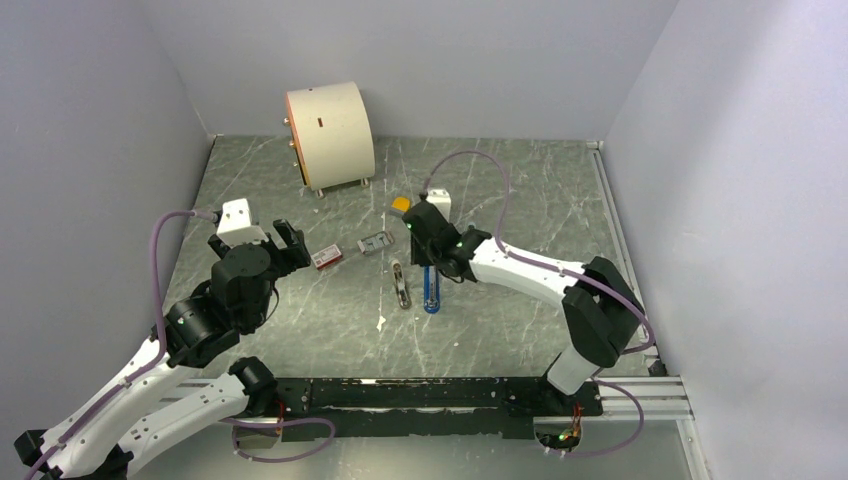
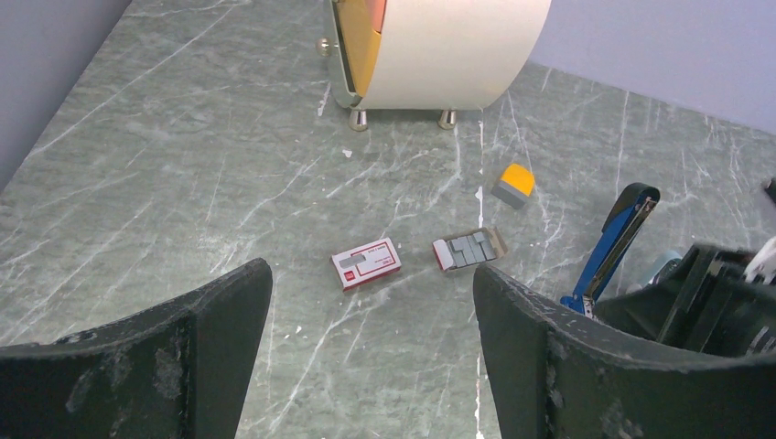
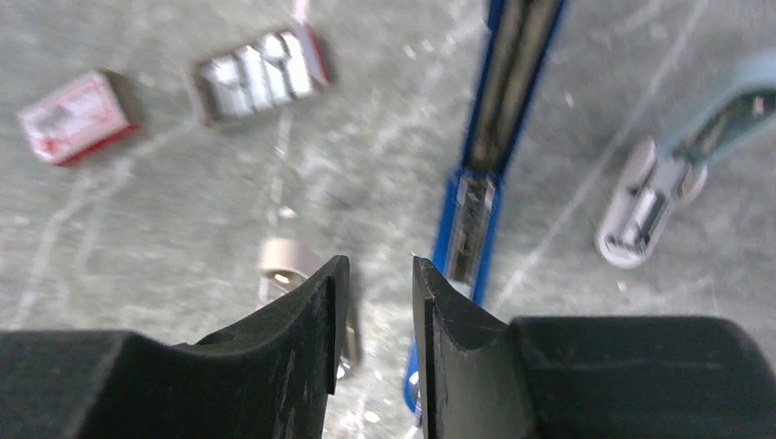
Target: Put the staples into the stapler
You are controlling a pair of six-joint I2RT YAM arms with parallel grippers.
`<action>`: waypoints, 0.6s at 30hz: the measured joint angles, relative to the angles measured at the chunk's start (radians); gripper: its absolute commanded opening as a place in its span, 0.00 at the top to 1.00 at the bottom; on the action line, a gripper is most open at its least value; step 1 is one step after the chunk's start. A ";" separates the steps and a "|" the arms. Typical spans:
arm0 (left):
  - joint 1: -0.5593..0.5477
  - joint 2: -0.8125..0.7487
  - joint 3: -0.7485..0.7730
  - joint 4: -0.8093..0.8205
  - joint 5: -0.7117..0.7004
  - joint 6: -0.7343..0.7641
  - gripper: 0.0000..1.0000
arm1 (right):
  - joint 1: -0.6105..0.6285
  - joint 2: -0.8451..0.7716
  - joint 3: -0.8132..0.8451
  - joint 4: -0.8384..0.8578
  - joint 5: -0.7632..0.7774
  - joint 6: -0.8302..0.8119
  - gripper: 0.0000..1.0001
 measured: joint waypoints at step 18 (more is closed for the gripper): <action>0.000 -0.009 0.000 0.000 0.000 0.000 0.15 | 0.000 0.458 0.505 -0.024 -0.183 -0.253 0.60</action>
